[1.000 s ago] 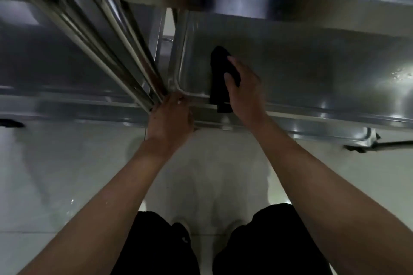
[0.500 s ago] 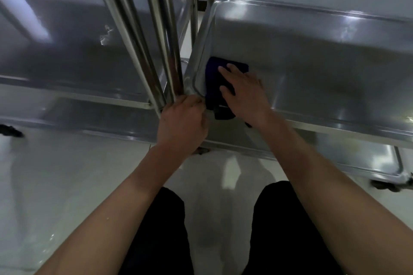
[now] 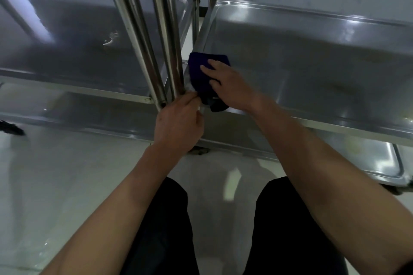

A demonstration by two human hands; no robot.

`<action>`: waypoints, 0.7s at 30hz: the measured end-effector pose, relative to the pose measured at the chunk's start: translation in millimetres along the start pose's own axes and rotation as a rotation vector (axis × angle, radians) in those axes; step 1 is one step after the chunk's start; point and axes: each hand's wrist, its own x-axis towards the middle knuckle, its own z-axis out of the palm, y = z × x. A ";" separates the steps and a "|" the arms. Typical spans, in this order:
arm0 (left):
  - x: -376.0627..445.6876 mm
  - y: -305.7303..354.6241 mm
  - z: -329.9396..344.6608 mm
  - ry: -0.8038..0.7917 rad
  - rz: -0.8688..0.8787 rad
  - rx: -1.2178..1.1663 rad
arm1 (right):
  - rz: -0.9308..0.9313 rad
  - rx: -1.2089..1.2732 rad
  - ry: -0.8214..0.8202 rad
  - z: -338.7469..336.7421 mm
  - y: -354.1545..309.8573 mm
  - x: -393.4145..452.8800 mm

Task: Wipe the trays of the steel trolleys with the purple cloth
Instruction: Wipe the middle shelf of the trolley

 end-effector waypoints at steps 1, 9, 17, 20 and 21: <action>-0.9 2.9 0.5 0.005 -0.001 0.014 | 0.016 -0.007 0.008 -0.4 3.4 -2.7; 13.9 38.2 6.7 -0.050 0.113 0.126 | 0.148 -0.070 0.065 -10.7 46.5 -41.6; 45.0 116.7 24.3 -0.118 0.238 0.007 | 0.323 -0.149 0.119 -49.5 107.9 -112.9; 52.9 146.1 32.6 -0.167 0.272 0.005 | 0.414 -0.149 0.153 -66.9 134.0 -146.3; 55.1 154.7 34.4 -0.190 0.279 0.008 | 0.446 -0.156 0.158 -72.2 142.8 -156.8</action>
